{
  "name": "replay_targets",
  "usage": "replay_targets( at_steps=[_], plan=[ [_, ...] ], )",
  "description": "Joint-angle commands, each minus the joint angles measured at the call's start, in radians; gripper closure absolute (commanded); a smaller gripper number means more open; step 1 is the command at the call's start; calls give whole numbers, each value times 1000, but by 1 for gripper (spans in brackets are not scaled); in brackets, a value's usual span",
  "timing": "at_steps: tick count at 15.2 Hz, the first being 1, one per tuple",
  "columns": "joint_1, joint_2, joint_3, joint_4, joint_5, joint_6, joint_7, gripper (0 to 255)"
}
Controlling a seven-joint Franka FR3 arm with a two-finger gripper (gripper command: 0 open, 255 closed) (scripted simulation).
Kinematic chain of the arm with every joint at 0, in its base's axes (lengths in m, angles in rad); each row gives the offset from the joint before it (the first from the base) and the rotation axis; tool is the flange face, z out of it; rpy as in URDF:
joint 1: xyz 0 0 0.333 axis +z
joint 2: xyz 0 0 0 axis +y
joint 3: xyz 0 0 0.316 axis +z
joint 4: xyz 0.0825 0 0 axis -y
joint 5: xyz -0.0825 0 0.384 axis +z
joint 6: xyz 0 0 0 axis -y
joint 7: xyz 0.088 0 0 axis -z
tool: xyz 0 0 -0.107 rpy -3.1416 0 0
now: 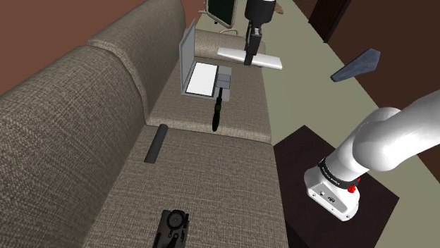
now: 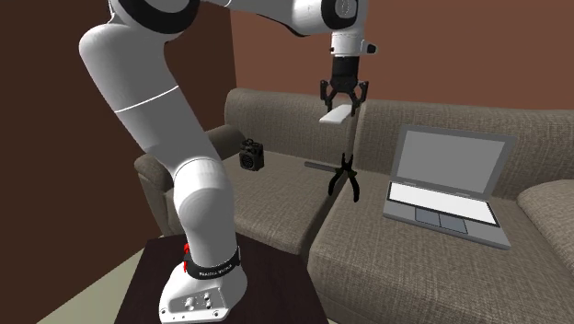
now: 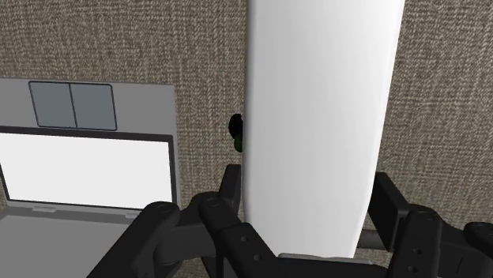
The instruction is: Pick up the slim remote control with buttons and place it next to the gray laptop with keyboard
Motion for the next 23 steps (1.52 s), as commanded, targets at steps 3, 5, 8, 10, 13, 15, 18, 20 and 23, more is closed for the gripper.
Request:
replay_targets(
  at_steps=[3, 5, 8, 10, 13, 15, 18, 20, 23],
  plan=[
    [-36, -2, -67, -3, -21, -2, -98, 255],
    [-54, 5, -99, 2, -32, -1, -145, 255],
    [-83, 23, -146, 17, -48, 0, -216, 255],
    [-101, 40, -177, 32, -58, 1, -262, 255],
    [-129, 72, -222, 64, -71, 2, -331, 255],
    [-147, 99, -252, 91, -78, 2, -377, 255],
    [-174, 146, -294, 140, -84, 0, -445, 255],
    [-192, 182, -321, 179, -86, -3, -490, 255],
    [-220, 242, -360, 247, -84, -10, -557, 255]
  ],
)
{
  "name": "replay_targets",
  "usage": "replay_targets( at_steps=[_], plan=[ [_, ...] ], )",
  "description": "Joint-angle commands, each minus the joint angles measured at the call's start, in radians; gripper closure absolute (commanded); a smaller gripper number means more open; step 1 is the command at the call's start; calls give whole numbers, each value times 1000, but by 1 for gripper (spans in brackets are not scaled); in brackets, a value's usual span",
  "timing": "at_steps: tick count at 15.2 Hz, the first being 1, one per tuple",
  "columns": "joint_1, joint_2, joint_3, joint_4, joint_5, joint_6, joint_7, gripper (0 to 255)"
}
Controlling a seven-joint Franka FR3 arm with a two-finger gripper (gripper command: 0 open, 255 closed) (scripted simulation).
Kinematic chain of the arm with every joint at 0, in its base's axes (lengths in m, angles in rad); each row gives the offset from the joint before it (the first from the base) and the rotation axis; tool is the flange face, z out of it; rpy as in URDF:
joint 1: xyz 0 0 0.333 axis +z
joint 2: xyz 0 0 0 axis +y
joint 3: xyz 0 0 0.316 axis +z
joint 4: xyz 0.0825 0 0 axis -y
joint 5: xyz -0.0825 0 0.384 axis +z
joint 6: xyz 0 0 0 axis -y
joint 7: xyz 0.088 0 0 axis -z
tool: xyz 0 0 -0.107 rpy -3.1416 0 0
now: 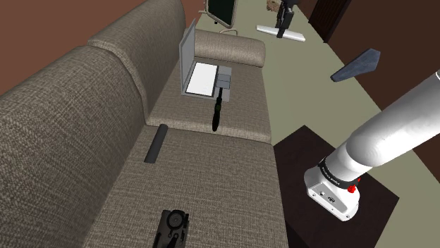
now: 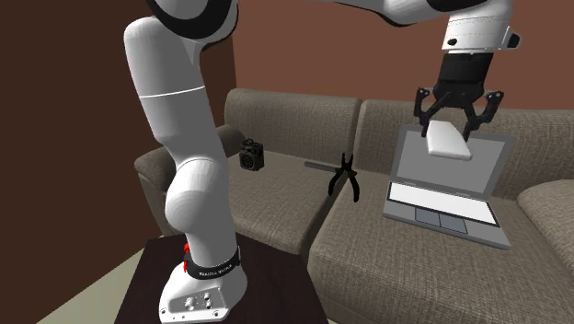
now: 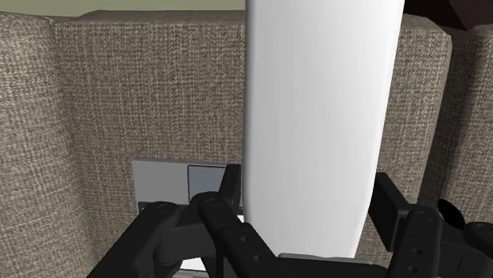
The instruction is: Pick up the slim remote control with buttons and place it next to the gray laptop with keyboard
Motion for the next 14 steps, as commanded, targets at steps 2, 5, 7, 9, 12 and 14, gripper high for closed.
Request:
replay_targets(
  at_steps=[2, 5, 7, 9, 12, 14],
  plan=[
    [-38, 79, -48, 88, 7, -9, -89, 255],
    [-39, 75, -48, 43, 6, 32, -88, 255],
    [-39, 74, -48, 15, 6, 59, -88, 255],
    [-39, 73, -48, -13, 6, 86, -88, 255],
    [-39, 74, -48, -52, 6, 127, -88, 255],
    [-39, 76, -48, -77, 6, 153, -88, 255]
  ],
)
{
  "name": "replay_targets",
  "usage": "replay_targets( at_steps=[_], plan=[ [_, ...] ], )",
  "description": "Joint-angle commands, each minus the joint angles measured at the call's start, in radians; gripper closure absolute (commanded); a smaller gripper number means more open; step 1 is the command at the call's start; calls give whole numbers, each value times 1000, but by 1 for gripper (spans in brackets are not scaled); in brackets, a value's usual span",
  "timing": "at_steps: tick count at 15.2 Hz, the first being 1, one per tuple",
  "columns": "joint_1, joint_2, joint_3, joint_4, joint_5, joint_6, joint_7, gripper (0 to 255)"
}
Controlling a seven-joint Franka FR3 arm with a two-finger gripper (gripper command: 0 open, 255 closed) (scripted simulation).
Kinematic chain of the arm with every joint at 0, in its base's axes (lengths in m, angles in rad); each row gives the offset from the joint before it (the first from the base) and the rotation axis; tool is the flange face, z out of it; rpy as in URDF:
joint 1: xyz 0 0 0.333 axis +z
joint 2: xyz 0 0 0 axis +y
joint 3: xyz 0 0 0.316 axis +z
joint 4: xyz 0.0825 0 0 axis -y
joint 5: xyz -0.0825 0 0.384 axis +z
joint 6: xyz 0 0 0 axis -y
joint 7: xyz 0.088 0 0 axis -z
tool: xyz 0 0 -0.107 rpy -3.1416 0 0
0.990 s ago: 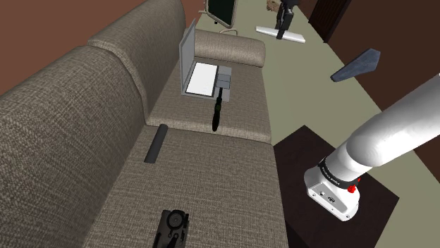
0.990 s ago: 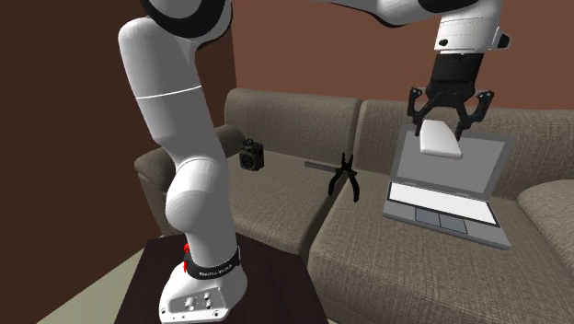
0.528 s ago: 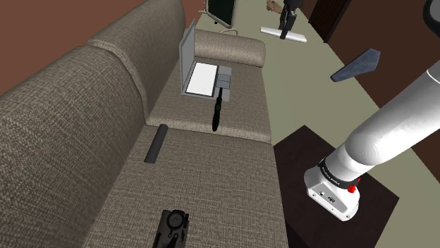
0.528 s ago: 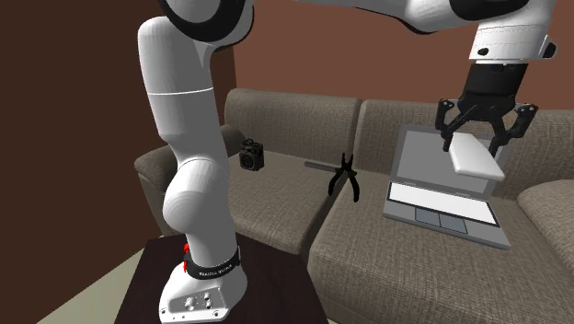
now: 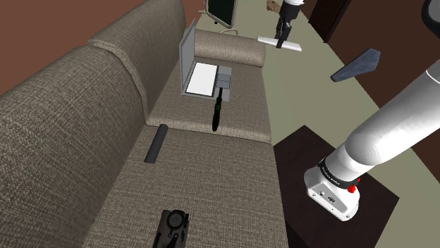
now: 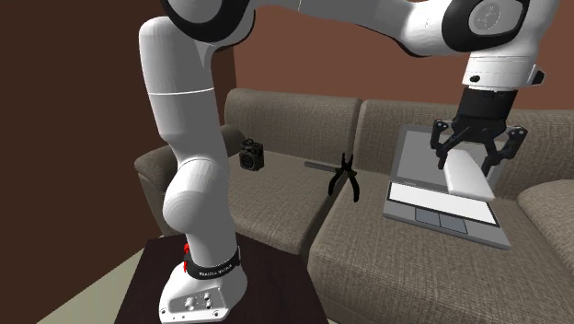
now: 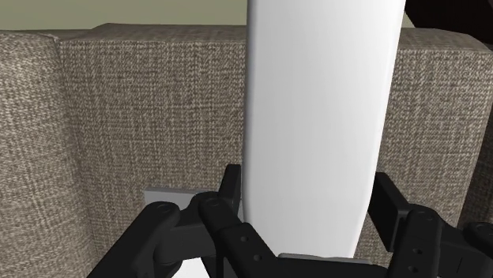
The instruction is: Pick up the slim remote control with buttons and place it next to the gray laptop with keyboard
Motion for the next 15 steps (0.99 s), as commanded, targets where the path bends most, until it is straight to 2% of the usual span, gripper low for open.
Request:
replay_targets(
  at_steps=[1, 15],
  plan=[
    [-1, -2, -1, -30, 0, 28, -1, 255],
    [-2, 37, -2, -175, 6, 212, -5, 255]
  ],
)
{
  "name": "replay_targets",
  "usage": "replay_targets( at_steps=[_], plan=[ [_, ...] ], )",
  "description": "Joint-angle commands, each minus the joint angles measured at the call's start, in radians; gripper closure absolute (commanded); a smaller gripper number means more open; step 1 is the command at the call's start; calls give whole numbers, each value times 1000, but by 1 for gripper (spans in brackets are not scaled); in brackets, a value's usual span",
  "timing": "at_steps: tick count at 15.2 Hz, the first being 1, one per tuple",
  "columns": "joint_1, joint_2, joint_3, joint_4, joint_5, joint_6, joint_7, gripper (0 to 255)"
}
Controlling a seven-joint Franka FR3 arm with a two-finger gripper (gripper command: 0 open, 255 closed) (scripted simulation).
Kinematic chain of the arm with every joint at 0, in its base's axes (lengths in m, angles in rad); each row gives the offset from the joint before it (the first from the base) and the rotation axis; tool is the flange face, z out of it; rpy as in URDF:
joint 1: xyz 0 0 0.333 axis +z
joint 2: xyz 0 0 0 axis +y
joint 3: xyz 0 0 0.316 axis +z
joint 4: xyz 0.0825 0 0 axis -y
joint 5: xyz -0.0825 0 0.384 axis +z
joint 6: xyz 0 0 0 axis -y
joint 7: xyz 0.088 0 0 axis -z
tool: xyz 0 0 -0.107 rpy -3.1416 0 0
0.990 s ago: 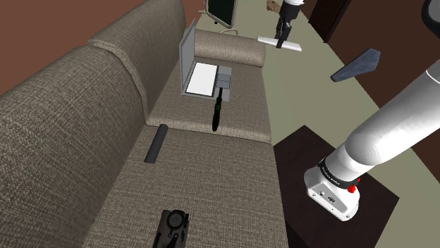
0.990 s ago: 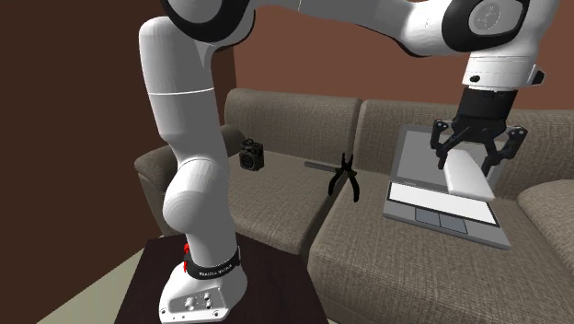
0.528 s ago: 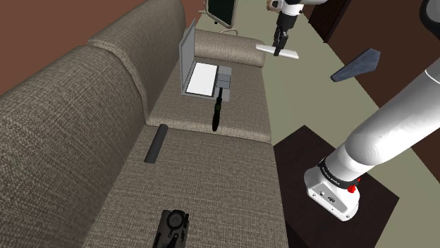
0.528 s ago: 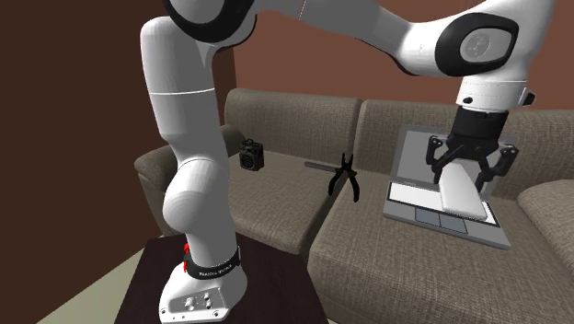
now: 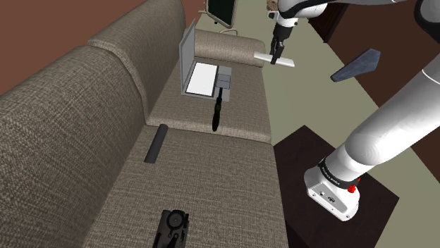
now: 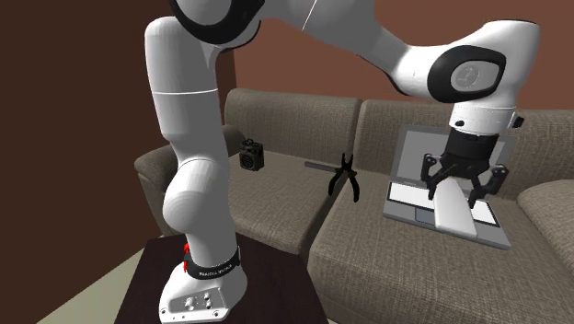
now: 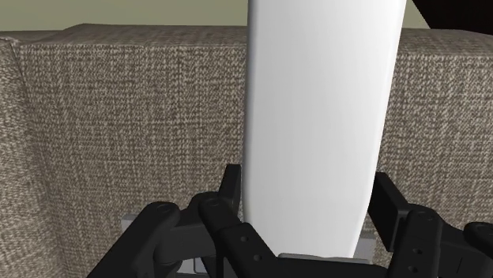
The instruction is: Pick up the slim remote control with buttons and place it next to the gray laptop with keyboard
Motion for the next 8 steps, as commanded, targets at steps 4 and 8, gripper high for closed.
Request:
replay_targets(
  at_steps=[4, 8],
  plan=[
    [-1, 22, -1, -43, 4, 66, -3, 255],
    [-1, 44, -1, -73, 8, 118, -6, 255]
  ],
)
